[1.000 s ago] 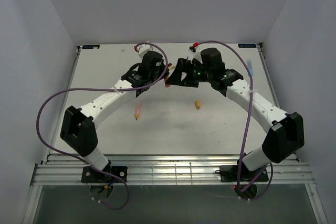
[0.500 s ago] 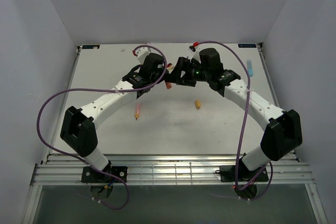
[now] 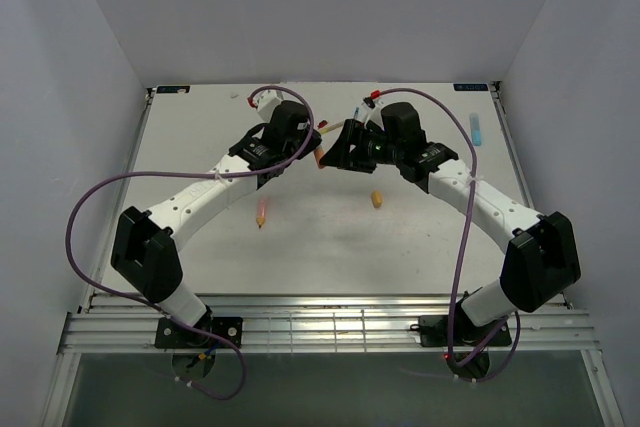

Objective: Open the pen caps

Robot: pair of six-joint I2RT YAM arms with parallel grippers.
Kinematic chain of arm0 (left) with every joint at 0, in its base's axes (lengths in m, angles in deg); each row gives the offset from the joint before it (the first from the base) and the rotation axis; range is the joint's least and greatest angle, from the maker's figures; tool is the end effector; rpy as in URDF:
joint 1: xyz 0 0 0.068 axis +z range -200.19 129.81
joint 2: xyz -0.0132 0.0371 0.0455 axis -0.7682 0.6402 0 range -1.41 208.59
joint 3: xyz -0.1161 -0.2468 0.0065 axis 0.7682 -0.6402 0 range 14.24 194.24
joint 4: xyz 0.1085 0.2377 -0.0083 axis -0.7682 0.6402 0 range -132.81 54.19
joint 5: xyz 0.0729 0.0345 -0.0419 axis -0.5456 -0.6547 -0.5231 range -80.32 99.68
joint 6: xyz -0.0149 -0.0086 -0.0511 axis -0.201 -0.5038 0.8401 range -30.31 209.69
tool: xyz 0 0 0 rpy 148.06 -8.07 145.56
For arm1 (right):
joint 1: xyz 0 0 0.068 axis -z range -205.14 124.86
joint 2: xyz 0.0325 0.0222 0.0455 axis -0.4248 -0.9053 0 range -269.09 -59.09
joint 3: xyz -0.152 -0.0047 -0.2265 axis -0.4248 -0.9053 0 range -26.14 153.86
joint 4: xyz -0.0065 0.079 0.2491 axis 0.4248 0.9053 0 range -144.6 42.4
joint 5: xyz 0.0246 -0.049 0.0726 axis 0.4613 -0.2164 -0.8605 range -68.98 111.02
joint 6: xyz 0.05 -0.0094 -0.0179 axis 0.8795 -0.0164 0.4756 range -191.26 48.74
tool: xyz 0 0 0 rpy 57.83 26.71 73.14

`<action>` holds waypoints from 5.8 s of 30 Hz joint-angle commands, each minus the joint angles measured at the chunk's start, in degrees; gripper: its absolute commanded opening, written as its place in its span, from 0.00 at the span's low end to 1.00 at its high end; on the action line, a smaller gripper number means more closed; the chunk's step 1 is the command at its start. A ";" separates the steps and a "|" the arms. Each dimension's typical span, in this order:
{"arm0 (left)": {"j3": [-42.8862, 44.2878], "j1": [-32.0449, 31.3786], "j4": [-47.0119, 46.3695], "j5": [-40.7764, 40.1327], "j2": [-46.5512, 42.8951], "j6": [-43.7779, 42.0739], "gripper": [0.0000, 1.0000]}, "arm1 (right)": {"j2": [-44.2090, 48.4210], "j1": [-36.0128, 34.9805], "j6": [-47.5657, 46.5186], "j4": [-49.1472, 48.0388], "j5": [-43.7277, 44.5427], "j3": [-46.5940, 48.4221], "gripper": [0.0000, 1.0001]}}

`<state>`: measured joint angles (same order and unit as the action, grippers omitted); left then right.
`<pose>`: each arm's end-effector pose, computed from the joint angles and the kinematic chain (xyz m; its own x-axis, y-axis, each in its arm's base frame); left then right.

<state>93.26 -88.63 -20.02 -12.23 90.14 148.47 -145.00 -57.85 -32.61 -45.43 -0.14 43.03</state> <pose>0.2954 -0.2176 0.3209 -0.5239 -0.5971 -0.6074 -0.2118 0.7820 -0.5861 0.2872 0.1996 0.3169 -0.7725 0.1961 -0.6040 -0.3773 0.6232 0.6850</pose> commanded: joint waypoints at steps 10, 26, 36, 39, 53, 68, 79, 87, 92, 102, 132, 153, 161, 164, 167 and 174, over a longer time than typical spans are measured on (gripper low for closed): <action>1.04 -0.24 0.42 0.73 -4.10 2.91 0.00 | 2.42 0.01 0.72 -4.60 -0.63 -0.44 0.68; -0.54 -0.76 0.33 1.35 -5.24 3.27 0.00 | -2.95 -1.04 3.09 -6.36 -2.21 2.64 0.52; -1.50 -0.94 0.33 2.14 -5.33 3.71 0.00 | -4.79 -2.54 2.66 -5.74 -2.56 4.13 0.09; -2.90 -0.76 -0.37 2.40 -6.82 3.27 0.12 | -4.45 -2.45 2.39 -4.25 -2.48 4.13 0.08; -1.42 0.03 7.50 8.02 -8.94 -2.73 0.98 | 0.83 -2.36 -5.07 -1.26 -4.23 -0.96 0.08; -4.67 1.43 7.98 14.88 -8.67 4.67 0.52 | 0.57 -2.53 -6.22 -1.96 -6.17 -0.43 0.08; -5.28 1.52 6.75 15.32 -7.35 6.78 0.70 | 0.92 -2.54 -6.05 -1.96 -6.52 -0.26 0.08; -4.76 2.40 6.57 15.06 -6.21 8.28 0.59 | 1.44 -2.97 -6.13 -1.52 -6.60 -0.87 0.08; -5.02 3.01 3.95 14.35 -6.47 8.28 0.52 | 1.62 -3.50 -6.48 -1.26 -6.52 -1.31 0.08; -5.55 5.48 2.26 17.87 -5.50 7.75 0.13 | 2.24 -3.68 -7.19 -0.21 -5.81 -2.19 0.08; -3.54 19.54 -5.66 29.80 -1.65 -9.28 0.00 | 14.29 -3.95 -5.07 3.92 -3.80 -18.90 0.08; -7.13 12.17 12.90 27.47 4.77 -34.44 0.00 | -2.59 17.68 -18.70 21.51 3.76 -3.78 0.08; -6.51 10.40 13.69 20.16 8.64 -34.70 0.00 | -9.00 18.12 -21.86 21.33 5.70 -0.09 0.08; -5.99 10.40 13.60 18.40 9.61 -34.53 0.00 | -11.55 18.12 -23.18 20.98 5.70 1.31 0.08; -5.81 10.40 13.69 17.78 10.75 -34.79 0.00 | -14.19 18.12 -23.62 20.71 5.26 2.90 0.08; -7.74 10.40 13.95 15.76 11.28 -35.32 0.02 | -17.98 18.12 -24.06 19.13 3.94 2.99 0.08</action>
<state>85.44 -78.33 -6.19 5.82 102.27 114.05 -162.36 -39.88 -55.30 -24.73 4.55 44.58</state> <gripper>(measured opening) 0.375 0.289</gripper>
